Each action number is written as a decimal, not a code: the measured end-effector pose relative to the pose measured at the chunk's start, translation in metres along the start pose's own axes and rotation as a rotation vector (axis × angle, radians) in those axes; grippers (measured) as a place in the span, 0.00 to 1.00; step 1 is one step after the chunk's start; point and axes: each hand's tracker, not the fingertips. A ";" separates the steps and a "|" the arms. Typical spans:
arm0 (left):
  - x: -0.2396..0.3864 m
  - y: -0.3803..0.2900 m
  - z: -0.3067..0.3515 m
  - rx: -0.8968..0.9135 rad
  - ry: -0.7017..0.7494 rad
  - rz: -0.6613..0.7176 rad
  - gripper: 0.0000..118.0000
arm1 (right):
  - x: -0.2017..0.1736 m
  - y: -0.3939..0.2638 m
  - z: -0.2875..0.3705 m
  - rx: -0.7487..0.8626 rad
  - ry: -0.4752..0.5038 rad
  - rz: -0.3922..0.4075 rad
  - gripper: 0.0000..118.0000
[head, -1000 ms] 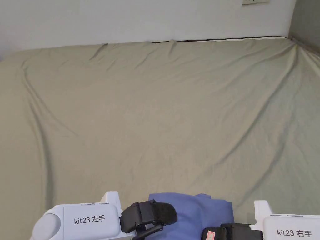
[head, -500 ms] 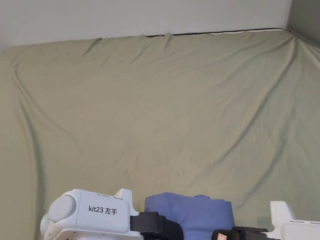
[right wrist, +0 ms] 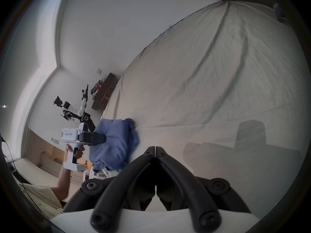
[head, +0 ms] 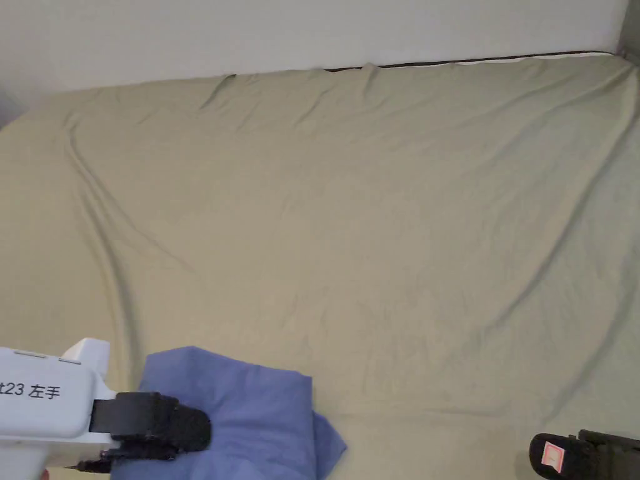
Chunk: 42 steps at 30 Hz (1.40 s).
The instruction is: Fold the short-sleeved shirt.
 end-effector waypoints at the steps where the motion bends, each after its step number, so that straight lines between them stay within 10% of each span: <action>1: -0.019 0.003 0.019 -0.015 0.075 0.008 0.32 | -0.006 0.000 -0.005 -0.007 -0.002 0.010 0.00; 9: -0.129 0.031 0.091 -0.038 0.496 0.070 0.31 | -0.053 -0.004 -0.043 -0.028 -0.057 0.052 0.00; 17: -0.160 0.010 0.073 0.000 0.441 0.072 0.32 | -0.083 -0.009 -0.060 -0.060 -0.127 0.107 0.00; 24: -0.168 -0.014 0.102 0.108 0.523 0.229 0.77 | -0.090 -0.006 -0.046 -0.038 -0.095 0.118 0.00; 29: -0.105 -0.040 0.164 0.237 0.586 0.222 0.79 | -0.095 0.000 -0.027 0.026 -0.106 0.147 0.00; 33: -0.015 -0.055 0.194 0.467 0.599 -0.050 0.53 | -0.111 0.003 -0.006 0.112 -0.161 0.212 0.00; 35: 0.026 -0.057 0.196 0.538 0.522 -0.169 0.00 | -0.118 0.005 0.006 0.174 -0.205 0.256 0.00; 38: 0.065 -0.033 0.186 0.527 0.308 -0.035 0.00 | -0.128 0.012 0.027 0.251 -0.226 0.268 0.00; 42: 0.156 -0.044 0.154 0.713 0.415 -0.311 0.07 | -0.155 0.019 0.060 0.416 -0.382 0.350 0.00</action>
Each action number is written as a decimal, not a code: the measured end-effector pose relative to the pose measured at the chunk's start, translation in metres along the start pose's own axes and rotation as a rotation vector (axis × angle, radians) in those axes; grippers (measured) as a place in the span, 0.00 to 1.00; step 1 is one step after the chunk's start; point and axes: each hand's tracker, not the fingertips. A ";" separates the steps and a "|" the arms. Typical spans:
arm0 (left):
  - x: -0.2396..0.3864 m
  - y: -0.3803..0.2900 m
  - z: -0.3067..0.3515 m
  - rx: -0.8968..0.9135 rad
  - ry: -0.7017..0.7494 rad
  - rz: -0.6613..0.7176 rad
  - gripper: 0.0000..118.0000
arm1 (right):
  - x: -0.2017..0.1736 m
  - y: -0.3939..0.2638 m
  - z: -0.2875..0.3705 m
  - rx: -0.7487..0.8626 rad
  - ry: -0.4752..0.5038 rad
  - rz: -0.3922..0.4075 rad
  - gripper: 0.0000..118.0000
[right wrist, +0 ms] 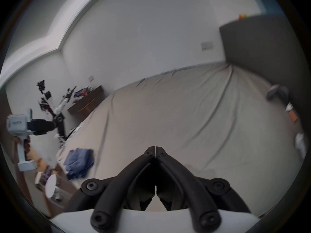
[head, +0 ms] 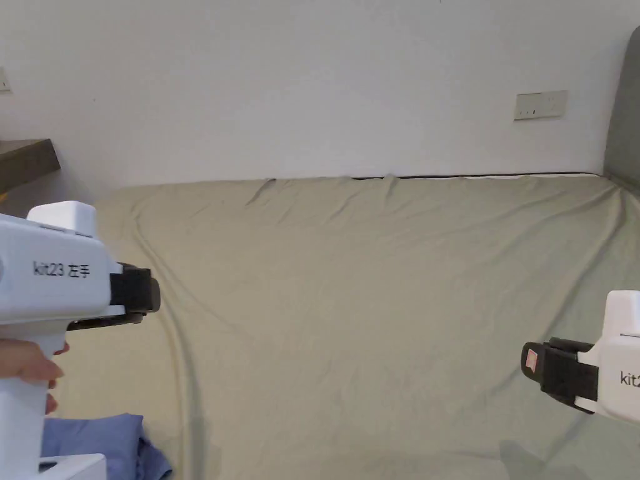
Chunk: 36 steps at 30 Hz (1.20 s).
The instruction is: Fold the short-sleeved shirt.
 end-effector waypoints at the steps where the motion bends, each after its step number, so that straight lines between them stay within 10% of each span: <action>1: 0.025 -0.002 0.002 0.080 0.049 -0.054 0.08 | -0.003 0.008 0.009 0.045 -0.052 0.042 0.00; 13: 0.163 -0.059 0.007 0.464 0.110 -0.027 0.08 | 0.024 0.032 0.072 0.378 -0.280 0.195 0.00; 28: 0.167 -0.069 0.029 0.439 0.127 -0.040 0.14 | 0.030 0.016 0.089 0.445 -0.359 0.265 0.03; 30: 0.165 -0.070 0.033 0.426 0.120 -0.024 0.52 | 0.028 0.018 0.092 0.452 -0.379 0.274 0.39; 32: 0.163 -0.070 0.035 0.426 0.109 -0.019 1.00 | 0.027 0.021 0.094 0.451 -0.400 0.284 0.98; 34: 0.159 -0.076 0.041 0.477 0.103 -0.014 1.00 | 0.027 0.019 0.096 0.439 -0.409 0.245 1.00; 35: 0.154 -0.076 0.042 0.505 0.083 -0.011 1.00 | 0.018 0.025 0.106 0.619 -0.395 0.407 1.00; 36: 0.154 -0.077 0.044 0.501 0.079 -0.017 1.00 | 0.023 0.020 0.103 0.516 -0.403 0.313 1.00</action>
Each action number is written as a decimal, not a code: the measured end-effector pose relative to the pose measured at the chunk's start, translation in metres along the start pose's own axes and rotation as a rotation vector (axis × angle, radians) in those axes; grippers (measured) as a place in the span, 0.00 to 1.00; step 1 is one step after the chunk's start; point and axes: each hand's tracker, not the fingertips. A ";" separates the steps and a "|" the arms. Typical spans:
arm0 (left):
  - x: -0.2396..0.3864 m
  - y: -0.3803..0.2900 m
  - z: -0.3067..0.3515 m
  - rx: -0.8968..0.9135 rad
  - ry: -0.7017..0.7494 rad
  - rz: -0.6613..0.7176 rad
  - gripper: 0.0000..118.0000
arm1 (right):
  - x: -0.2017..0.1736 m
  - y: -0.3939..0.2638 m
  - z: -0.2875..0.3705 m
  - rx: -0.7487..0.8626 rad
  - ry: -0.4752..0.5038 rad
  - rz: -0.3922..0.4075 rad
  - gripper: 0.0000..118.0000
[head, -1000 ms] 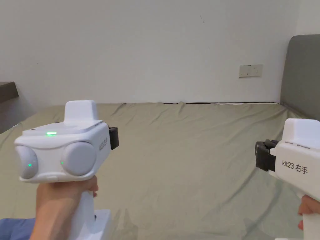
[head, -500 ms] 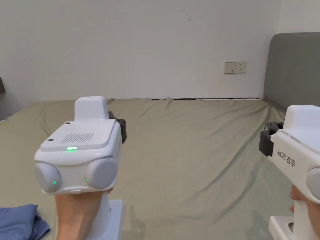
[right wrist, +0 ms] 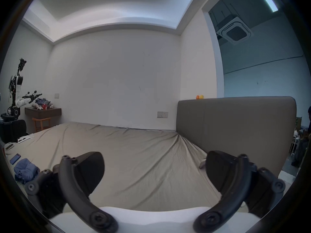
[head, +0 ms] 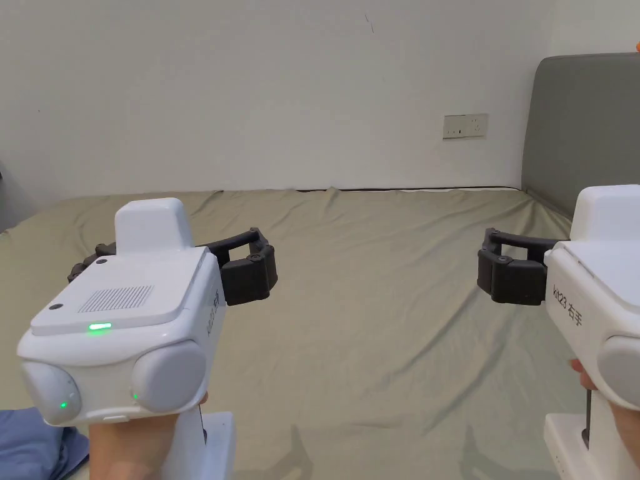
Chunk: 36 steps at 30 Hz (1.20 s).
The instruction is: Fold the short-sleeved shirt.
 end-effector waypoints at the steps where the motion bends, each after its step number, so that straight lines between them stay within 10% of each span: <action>1: -0.002 0.000 0.001 0.000 -0.007 0.006 1.00 | -0.004 -0.001 -0.003 -0.094 0.010 0.007 1.00; 9: -0.016 -0.003 0.015 -0.063 0.005 0.122 1.00 | -0.006 -0.014 -0.003 -0.148 0.081 -0.143 1.00; 36: 0.004 -0.010 0.009 -0.106 -0.021 0.126 1.00 | -0.027 -0.015 0.001 -0.181 0.081 -0.178 1.00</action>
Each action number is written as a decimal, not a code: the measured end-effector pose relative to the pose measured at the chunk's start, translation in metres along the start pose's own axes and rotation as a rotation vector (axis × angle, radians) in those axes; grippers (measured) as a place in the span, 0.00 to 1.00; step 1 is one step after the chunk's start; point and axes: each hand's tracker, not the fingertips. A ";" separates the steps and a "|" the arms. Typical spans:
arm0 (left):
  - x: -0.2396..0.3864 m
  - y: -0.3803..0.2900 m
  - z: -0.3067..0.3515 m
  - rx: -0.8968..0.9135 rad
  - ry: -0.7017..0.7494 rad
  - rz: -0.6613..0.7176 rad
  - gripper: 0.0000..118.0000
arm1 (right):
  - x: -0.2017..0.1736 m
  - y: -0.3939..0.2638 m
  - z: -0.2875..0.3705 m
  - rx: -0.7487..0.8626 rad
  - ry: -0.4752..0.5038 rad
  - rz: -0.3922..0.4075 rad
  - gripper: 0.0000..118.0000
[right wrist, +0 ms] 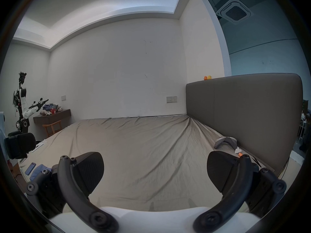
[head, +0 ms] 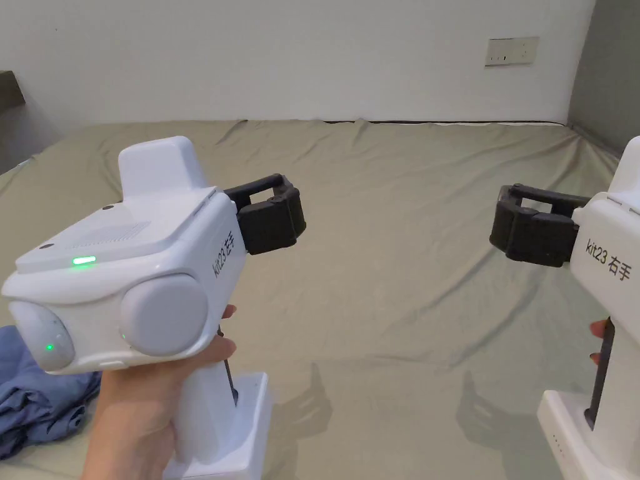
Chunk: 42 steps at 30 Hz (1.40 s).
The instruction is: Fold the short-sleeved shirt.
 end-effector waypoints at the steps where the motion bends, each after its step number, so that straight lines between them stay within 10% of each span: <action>1: 0.001 0.000 -0.001 0.009 0.013 -0.003 1.00 | 0.001 0.000 0.001 0.002 -0.001 -0.002 1.00; 42: 0.014 -0.005 0.012 -0.033 -0.130 -0.162 1.00 | 0.008 0.004 0.007 0.074 0.045 0.072 1.00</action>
